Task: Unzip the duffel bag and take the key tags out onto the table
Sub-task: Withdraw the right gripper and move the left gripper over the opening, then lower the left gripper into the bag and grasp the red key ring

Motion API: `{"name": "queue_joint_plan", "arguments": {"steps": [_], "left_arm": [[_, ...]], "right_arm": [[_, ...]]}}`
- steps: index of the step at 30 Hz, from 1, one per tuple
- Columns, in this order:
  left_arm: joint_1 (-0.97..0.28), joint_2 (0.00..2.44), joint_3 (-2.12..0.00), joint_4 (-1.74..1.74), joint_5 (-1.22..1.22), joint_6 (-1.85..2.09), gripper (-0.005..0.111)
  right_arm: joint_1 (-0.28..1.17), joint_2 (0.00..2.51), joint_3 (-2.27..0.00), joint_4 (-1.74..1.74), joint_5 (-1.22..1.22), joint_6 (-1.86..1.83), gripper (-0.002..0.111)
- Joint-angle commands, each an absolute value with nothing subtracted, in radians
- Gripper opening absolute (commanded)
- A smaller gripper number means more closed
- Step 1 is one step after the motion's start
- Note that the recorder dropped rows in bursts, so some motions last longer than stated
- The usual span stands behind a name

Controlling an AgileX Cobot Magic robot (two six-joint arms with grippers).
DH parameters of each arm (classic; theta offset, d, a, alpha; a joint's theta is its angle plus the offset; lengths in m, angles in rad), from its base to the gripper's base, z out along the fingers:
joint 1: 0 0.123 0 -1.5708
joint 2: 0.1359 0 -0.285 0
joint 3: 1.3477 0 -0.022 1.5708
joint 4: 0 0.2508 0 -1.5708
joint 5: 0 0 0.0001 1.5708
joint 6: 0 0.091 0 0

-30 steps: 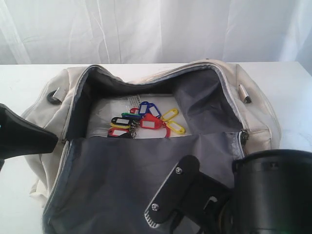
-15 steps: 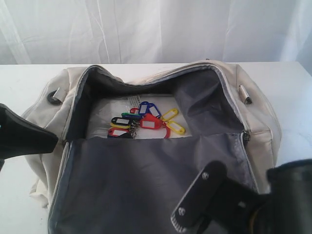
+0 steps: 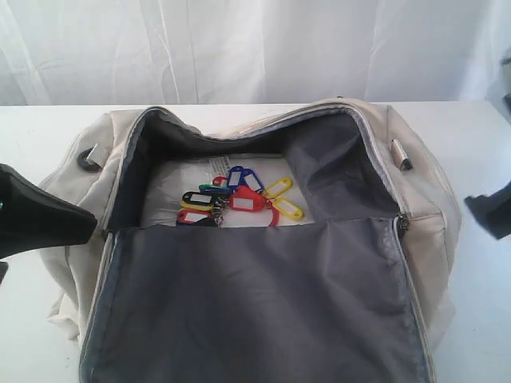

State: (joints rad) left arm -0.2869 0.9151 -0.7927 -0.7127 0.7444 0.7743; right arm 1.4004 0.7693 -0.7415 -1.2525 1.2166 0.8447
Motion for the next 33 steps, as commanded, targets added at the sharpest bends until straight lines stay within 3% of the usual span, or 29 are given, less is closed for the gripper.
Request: {"name": "queue_joint_plan", "arguments": {"steps": [1,6,11,23,28,33], "left_arm": [[-0.292,0.908,-0.773,-0.737,0.716,0.812,0.000],[-0.292,0.908,-0.688,-0.735,0.556,0.830,0.000],[-0.292,0.938,-0.687,-0.731,0.504,0.736,0.000],[-0.304,1.343,-1.190,-0.728,0.799,0.657,0.000],[-0.421,1.538,-1.341,-0.613,0.781,0.577,0.000],[-0.536,1.743,-1.518,-0.251,0.808,0.301,0.000]], "right_arm": [[1.395,0.659,-0.611,-1.436,1.221,1.001,0.000],[1.395,0.522,-0.525,-1.402,1.221,0.976,0.000],[1.395,0.319,-0.525,-1.240,1.053,0.819,0.000],[1.476,0.000,-0.428,-1.295,0.970,0.804,0.000],[1.493,0.000,-0.406,-1.323,0.965,0.815,0.000],[1.497,0.000,-0.406,-1.345,1.066,0.876,0.000]]}}
